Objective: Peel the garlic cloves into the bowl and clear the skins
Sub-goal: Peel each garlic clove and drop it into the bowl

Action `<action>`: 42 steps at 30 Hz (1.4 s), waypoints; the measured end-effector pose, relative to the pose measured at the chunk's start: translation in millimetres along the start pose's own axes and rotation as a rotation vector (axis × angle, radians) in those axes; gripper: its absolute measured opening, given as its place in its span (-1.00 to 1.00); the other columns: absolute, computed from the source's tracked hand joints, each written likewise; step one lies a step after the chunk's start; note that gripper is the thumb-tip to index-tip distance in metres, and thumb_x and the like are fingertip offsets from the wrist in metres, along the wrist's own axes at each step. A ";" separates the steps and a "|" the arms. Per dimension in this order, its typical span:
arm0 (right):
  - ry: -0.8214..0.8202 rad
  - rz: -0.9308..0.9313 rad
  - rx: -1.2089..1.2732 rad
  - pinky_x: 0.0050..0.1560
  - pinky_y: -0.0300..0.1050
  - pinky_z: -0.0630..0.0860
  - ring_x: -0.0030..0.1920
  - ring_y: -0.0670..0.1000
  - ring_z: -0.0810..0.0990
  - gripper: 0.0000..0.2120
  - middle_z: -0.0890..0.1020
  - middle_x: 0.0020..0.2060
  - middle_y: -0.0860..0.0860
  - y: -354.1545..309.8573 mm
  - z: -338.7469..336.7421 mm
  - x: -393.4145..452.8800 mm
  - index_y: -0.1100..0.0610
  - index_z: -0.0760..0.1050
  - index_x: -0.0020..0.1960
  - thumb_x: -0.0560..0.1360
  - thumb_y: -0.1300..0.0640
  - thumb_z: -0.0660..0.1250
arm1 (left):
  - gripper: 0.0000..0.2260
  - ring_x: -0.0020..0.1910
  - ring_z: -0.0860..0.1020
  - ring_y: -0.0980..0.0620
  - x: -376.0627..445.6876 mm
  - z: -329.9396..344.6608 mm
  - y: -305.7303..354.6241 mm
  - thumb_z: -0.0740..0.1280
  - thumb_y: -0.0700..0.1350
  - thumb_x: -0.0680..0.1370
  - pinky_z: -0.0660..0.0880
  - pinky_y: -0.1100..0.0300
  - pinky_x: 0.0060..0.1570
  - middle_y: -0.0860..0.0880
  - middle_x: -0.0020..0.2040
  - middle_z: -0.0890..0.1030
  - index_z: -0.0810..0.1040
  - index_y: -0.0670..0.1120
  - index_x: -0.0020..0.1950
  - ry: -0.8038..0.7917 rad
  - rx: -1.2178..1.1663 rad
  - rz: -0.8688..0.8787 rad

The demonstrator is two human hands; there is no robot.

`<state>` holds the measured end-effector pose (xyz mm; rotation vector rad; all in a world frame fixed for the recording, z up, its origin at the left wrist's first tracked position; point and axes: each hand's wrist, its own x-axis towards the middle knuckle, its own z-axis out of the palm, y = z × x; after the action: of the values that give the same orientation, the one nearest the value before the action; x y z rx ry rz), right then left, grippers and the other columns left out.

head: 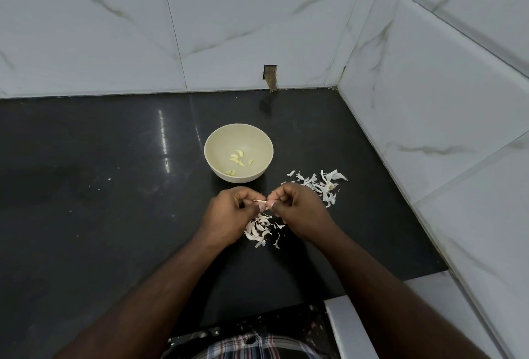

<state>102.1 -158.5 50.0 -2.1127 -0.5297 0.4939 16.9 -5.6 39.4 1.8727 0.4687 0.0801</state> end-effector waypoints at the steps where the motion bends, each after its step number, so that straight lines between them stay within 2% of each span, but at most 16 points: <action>1: 0.005 0.004 -0.013 -0.22 -0.09 0.52 -0.38 -0.15 0.52 -0.86 0.63 -0.38 -0.08 -1.0 -0.7 -0.8 -0.01 0.57 -0.22 0.49 0.17 0.39 | -0.90 -0.17 0.68 0.09 -0.6 0.9 1.3 0.49 -0.10 0.51 0.62 -0.07 0.02 0.07 -0.24 0.71 0.70 0.12 -0.09 0.009 -0.001 0.013; 3: 0.002 0.032 0.006 -0.26 -0.11 0.49 -0.40 -0.13 0.51 -0.82 0.62 -0.41 -0.07 -3.0 -1.7 -2.3 -0.01 0.56 -0.26 0.48 0.21 0.38 | -0.87 -0.18 0.68 0.11 -2.2 2.4 4.4 0.49 -0.12 0.51 0.62 -0.05 0.01 0.08 -0.26 0.70 0.70 0.13 -0.10 0.023 0.003 0.039; 6: -0.048 0.123 0.196 -0.32 -0.14 0.45 -0.37 -0.03 0.53 -0.79 0.60 -0.42 0.04 -7.3 -3.5 -4.5 0.10 0.57 -0.26 0.46 0.36 0.34 | -0.83 -0.18 0.67 0.13 -3.1 1.4 5.0 0.47 -0.17 0.52 0.61 -0.01 0.00 0.11 -0.25 0.70 0.70 0.14 -0.11 0.009 0.029 0.087; 8: -0.096 0.188 0.319 -0.38 -0.22 0.42 -0.39 -0.03 0.52 -0.79 0.58 -0.41 0.09 -9.8 -6.4 -5.7 0.18 0.56 -0.25 0.44 0.45 0.31 | -0.80 -0.17 0.65 0.18 -4.4 -0.5 4.6 0.46 -0.20 0.52 0.60 0.08 -0.04 0.16 -0.23 0.69 0.70 0.14 -0.11 0.010 0.087 0.147; 11: -0.130 0.210 0.355 -0.38 -0.22 0.41 -0.38 -0.01 0.50 -0.80 0.58 -0.41 0.13 -10.2 -8.3 -6.1 0.21 0.57 -0.24 0.43 0.46 0.31 | -0.78 -0.15 0.63 0.25 -6.8 -3.7 6.7 0.45 -0.20 0.53 0.55 0.23 -0.11 0.22 -0.20 0.69 0.69 0.17 -0.09 0.000 0.157 0.203; 13: -0.112 0.164 0.327 -0.36 -0.21 0.42 -0.36 0.01 0.51 -0.81 0.59 -0.40 0.13 -8.6 -7.7 -5.2 0.18 0.58 -0.24 0.46 0.42 0.35 | -0.81 -0.15 0.64 0.23 -4.7 -4.9 3.9 0.45 -0.16 0.54 0.56 0.19 -0.07 0.18 -0.20 0.70 0.69 0.17 -0.08 -0.020 0.120 0.165; 16: -0.067 0.069 0.257 -0.34 -0.23 0.43 -0.39 -0.07 0.51 -0.82 0.60 -0.42 0.03 -6.4 -8.1 -3.1 0.13 0.59 -0.22 0.50 0.34 0.39 | -0.89 -0.13 0.68 0.03 -1.1 -4.4 3.3 0.45 -0.09 0.53 0.60 -0.01 0.04 0.01 -0.19 0.71 0.71 0.14 -0.05 -0.033 -0.055 0.075; 19: -0.060 -0.010 0.094 -0.34 -0.28 0.40 -0.46 -0.21 0.47 -0.87 0.60 -0.42 -0.04 -6.3 -8.6 -2.5 0.12 0.59 -0.17 0.53 0.28 0.38 | -0.85 -0.18 0.65 -0.04 -1.8 -2.5 6.4 0.45 -0.23 0.54 0.56 -0.01 0.01 -0.17 -0.18 0.71 0.73 0.03 -0.06 -0.022 -0.201 0.029; 21: -0.073 -0.009 0.046 -0.32 -0.27 0.43 -0.45 -0.22 0.49 -0.87 0.62 -0.40 -0.03 -6.4 -8.6 -2.9 0.12 0.59 -0.17 0.53 0.28 0.37 | -0.82 -0.18 0.63 -0.03 -1.8 -1.9 6.2 0.45 -0.24 0.54 0.57 -0.04 0.03 -0.18 -0.16 0.71 0.74 0.04 -0.07 -0.025 -0.209 0.028; 25: -0.129 0.076 0.189 -0.34 -0.26 0.43 -0.43 -0.12 0.51 -0.83 0.61 -0.41 0.07 -10.3 -13.2 -5.2 0.17 0.58 -0.19 0.50 0.37 0.34 | -0.84 -0.08 0.68 -0.10 -1.1 -3.8 5.7 0.47 -0.09 0.49 0.58 -0.18 0.13 -0.08 -0.15 0.72 0.73 0.19 -0.08 -0.036 -0.155 0.073; 28: -0.180 0.148 0.240 -0.38 -0.27 0.42 -0.43 -0.08 0.51 -0.82 0.60 -0.38 0.16 -14.6 -17.6 -5.1 0.21 0.58 -0.21 0.45 0.45 0.32 | -0.84 -0.07 0.68 0.00 -2.0 -3.6 5.9 0.41 0.00 0.47 0.59 -0.13 0.09 0.06 -0.13 0.72 0.71 0.24 -0.03 -0.064 -0.060 0.142; 31: -0.197 0.222 0.270 -0.38 -0.23 0.43 -0.37 0.02 0.54 -0.78 0.61 -0.32 0.22 -13.7 -18.2 -2.2 0.20 0.58 -0.25 0.38 0.48 0.30 | -0.79 -0.03 0.67 0.13 -4.6 -4.4 6.4 0.41 -0.07 0.54 0.60 -0.07 0.07 0.18 -0.08 0.71 0.68 0.27 0.00 -0.065 0.033 0.233; 35: -0.166 0.305 0.314 -0.42 -0.24 0.41 -0.38 0.01 0.53 -0.82 0.60 -0.30 0.23 -14.0 -16.4 -0.6 0.22 0.58 -0.22 0.42 0.44 0.29 | -0.77 -0.01 0.65 0.20 -8.6 -4.9 5.8 0.43 -0.16 0.57 0.59 0.04 0.01 0.25 -0.04 0.70 0.70 0.20 0.04 0.004 0.133 0.352; 38: -0.046 0.250 0.214 -0.35 -0.18 0.45 -0.38 -0.02 0.52 -0.87 0.61 -0.39 0.09 -14.6 -8.1 -1.0 0.17 0.59 -0.21 0.48 0.33 0.36 | -0.80 -0.09 0.66 0.13 -9.1 1.8 4.9 0.45 -0.14 0.54 0.60 0.02 -0.05 0.18 -0.13 0.70 0.72 0.20 -0.04 0.075 0.073 0.237; 40: 0.045 0.133 -0.005 -0.25 -0.15 0.49 -0.36 -0.08 0.55 -0.88 0.62 -0.38 -0.06 -15.6 -3.4 -1.5 0.07 0.58 -0.21 0.50 0.21 0.39 | -0.82 -0.18 0.66 0.08 -5.3 4.3 5.4 0.47 -0.13 0.51 0.59 0.01 -0.05 0.08 -0.22 0.70 0.72 0.18 -0.12 0.101 -0.047 0.071; 42: 0.086 -0.015 -0.215 -0.16 -0.15 0.47 -0.25 -0.12 0.54 -0.90 0.59 -0.30 -0.12 -18.1 -0.1 -4.1 0.04 0.57 -0.17 0.52 0.18 0.36 | -0.85 -0.25 0.63 0.04 -3.1 4.0 6.9 0.46 -0.17 0.51 0.58 0.04 -0.11 -0.04 -0.24 0.71 0.72 0.08 -0.15 0.080 -0.160 -0.017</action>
<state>95.3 -151.3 65.7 -2.3208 -0.5701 0.3482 17.1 -12.2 44.9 1.7131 0.5180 0.1772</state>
